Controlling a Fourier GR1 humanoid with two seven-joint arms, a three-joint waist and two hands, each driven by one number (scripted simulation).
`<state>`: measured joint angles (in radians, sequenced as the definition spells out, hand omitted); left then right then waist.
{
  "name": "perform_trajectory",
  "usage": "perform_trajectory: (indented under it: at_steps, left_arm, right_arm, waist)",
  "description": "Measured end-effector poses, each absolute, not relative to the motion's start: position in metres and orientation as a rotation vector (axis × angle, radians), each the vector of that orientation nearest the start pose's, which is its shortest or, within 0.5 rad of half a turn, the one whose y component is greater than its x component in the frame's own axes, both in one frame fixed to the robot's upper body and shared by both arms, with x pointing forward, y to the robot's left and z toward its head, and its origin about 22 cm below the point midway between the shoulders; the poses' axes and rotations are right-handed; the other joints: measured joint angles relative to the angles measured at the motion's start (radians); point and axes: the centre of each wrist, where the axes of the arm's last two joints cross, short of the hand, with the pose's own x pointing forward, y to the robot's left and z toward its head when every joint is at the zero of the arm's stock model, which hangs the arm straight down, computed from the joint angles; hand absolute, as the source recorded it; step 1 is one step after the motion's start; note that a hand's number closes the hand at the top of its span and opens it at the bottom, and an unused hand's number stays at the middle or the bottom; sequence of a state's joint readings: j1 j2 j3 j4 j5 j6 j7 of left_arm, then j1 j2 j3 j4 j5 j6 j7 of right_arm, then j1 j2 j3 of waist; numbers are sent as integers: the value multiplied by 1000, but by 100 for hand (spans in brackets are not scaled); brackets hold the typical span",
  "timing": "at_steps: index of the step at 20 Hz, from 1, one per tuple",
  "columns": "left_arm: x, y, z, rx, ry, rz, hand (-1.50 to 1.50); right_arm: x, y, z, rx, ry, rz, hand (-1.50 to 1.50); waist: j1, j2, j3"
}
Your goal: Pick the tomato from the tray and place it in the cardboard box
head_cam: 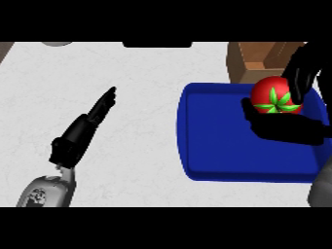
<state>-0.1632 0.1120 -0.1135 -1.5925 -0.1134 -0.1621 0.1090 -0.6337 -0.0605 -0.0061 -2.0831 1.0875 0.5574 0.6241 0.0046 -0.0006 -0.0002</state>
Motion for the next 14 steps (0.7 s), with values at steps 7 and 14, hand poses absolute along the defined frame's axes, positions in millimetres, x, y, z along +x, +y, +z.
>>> perform_trajectory:
  at_steps: [7,14]
  left_arm:
    - [285,208,40,-36,-1605,-453,0]
    - [287,203,42,-42,-1604,-456,0]
  right_arm:
    - [304,-187,266,-1128,-1615,659,150]
    - [353,-209,265,-1165,-1576,622,150]
  waist:
    - [2,2,0]
    - [5,3,0]
